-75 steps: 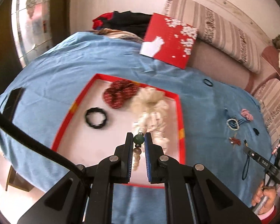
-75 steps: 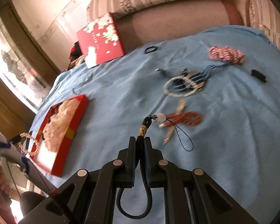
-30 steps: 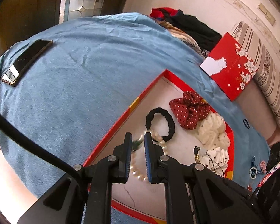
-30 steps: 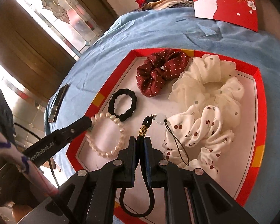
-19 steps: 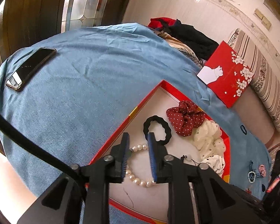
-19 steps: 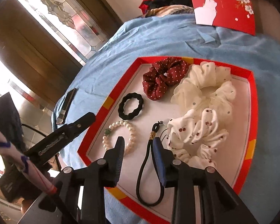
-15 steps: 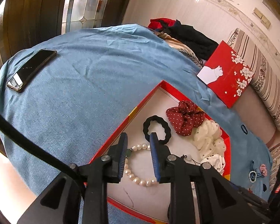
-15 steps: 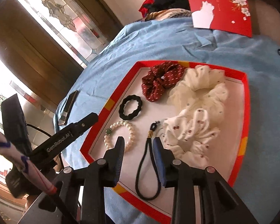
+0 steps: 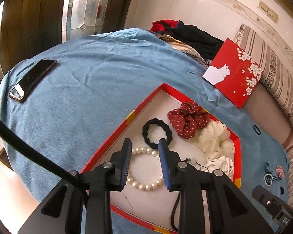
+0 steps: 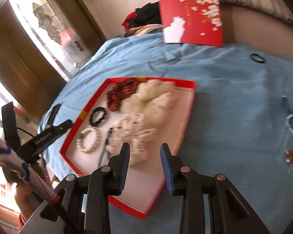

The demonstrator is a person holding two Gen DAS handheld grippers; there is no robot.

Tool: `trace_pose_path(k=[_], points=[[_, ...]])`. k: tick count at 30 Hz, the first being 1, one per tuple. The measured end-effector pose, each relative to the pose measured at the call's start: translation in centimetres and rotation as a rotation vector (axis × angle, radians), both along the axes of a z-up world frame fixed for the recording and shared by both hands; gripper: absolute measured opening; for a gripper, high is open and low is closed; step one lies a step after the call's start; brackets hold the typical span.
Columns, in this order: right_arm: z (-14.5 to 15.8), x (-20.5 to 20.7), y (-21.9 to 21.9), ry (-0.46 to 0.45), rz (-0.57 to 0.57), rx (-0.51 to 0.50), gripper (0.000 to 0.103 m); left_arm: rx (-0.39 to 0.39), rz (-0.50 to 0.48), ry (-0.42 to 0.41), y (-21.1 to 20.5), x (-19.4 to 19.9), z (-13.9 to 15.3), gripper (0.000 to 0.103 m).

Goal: Organize jewelry
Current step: 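Move both open tools back over the remaining jewelry on the bedspread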

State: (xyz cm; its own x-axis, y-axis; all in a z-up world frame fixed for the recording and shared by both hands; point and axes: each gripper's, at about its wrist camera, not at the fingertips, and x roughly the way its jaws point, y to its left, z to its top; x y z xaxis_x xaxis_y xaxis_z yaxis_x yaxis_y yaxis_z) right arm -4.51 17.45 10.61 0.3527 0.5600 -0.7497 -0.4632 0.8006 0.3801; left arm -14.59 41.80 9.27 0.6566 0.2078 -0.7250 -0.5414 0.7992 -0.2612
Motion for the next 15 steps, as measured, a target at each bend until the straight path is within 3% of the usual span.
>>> trace_pose_path(k=[15], points=[[0.1,0.3,-8.6,-0.067,-0.161,-0.126,0.035,0.088,-0.058,0.021,-4.7,1.1,0.7,0.035]])
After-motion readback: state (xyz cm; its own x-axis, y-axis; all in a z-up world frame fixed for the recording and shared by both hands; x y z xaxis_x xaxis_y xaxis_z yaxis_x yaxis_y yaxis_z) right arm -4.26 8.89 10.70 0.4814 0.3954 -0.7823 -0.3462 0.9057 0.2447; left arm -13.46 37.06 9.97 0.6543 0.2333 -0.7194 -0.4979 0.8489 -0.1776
